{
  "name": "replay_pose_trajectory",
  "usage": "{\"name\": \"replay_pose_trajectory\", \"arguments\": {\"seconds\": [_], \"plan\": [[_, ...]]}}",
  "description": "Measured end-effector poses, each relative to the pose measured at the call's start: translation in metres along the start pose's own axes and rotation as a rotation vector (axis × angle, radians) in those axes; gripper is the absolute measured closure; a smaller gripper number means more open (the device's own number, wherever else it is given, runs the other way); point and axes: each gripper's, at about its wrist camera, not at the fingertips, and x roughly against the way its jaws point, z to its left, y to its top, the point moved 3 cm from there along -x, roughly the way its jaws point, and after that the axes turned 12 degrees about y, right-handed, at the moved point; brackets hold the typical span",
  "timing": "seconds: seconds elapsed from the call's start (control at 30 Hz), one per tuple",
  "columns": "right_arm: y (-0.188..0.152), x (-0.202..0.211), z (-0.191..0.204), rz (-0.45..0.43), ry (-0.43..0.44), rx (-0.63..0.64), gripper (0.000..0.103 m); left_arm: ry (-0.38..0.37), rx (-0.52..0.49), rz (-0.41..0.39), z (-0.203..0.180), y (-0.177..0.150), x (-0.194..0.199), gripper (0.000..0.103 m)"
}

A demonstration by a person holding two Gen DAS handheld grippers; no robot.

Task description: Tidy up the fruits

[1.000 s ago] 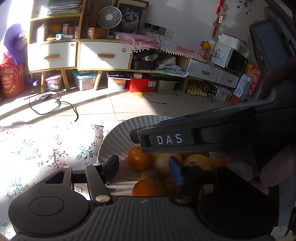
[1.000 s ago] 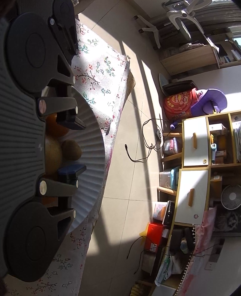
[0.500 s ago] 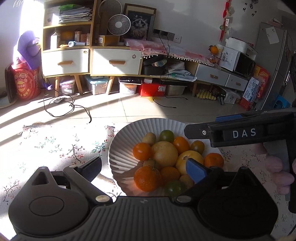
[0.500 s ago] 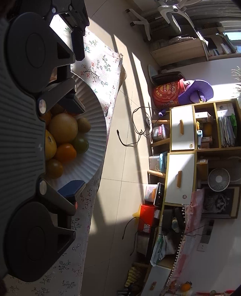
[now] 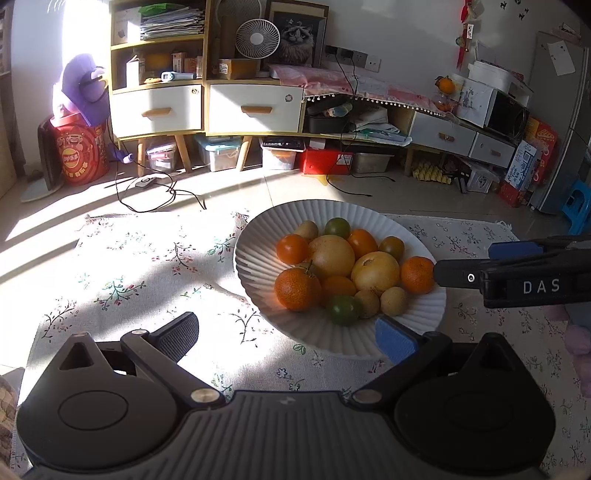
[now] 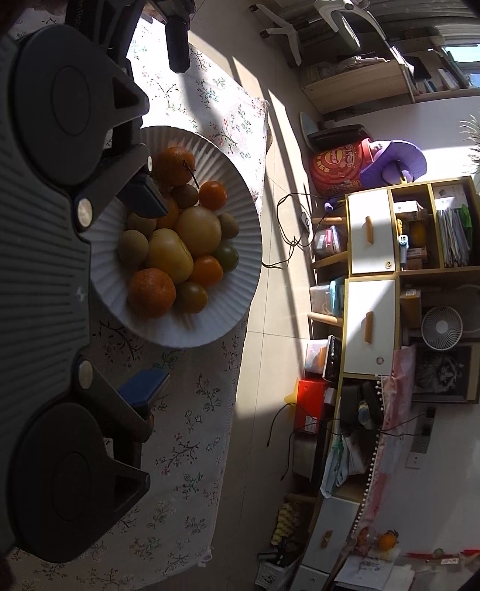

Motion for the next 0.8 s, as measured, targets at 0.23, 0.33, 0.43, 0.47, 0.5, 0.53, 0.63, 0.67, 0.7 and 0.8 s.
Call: {"name": "replay_pose_trajectory", "arguments": {"seconds": [0.23, 0.33, 0.43, 0.47, 0.5, 0.53, 0.63, 0.67, 0.7, 0.8], "plan": [[-0.023, 0.010, 0.006, 0.036, -0.078, 0.011, 0.013, 0.029, 0.011, 0.060, 0.001, -0.023, 0.010, 0.010], [-0.037, 0.016, 0.013, 0.058, -0.097, 0.007, 0.013, 0.055, 0.009, 0.091, 0.000, -0.030, 0.017, 0.010], [-0.048, 0.023, 0.022, 0.067, -0.123, 0.022, 0.011, 0.092, 0.013, 0.125, 0.002, -0.036, 0.026, 0.010], [-0.049, 0.025, 0.025, 0.067, -0.132, 0.023, 0.009, 0.104, 0.022, 0.132, 0.003, -0.038, 0.030, 0.010], [-0.052, 0.029, 0.027, 0.067, -0.142, 0.017, 0.008, 0.112, 0.031, 0.141, 0.004, -0.041, 0.033, 0.010], [-0.054, 0.033, 0.028, 0.063, -0.149, 0.005, 0.006, 0.113, 0.041, 0.152, 0.005, -0.044, 0.036, 0.010], [-0.061, 0.041, 0.029, 0.072, -0.163, -0.035, 0.003, 0.124, 0.067, 0.176, 0.007, -0.057, 0.044, 0.010], [-0.064, 0.044, 0.029, 0.078, -0.174, -0.048, 0.002, 0.132, 0.071, 0.178, 0.008, -0.060, 0.046, 0.010], [-0.066, 0.046, 0.028, 0.079, -0.177, -0.056, 0.001, 0.148, 0.071, 0.180, 0.008, -0.064, 0.048, 0.010], [-0.072, 0.051, 0.027, 0.074, -0.171, -0.100, 0.000, 0.184, 0.046, 0.165, 0.006, -0.068, 0.054, 0.010]]}}
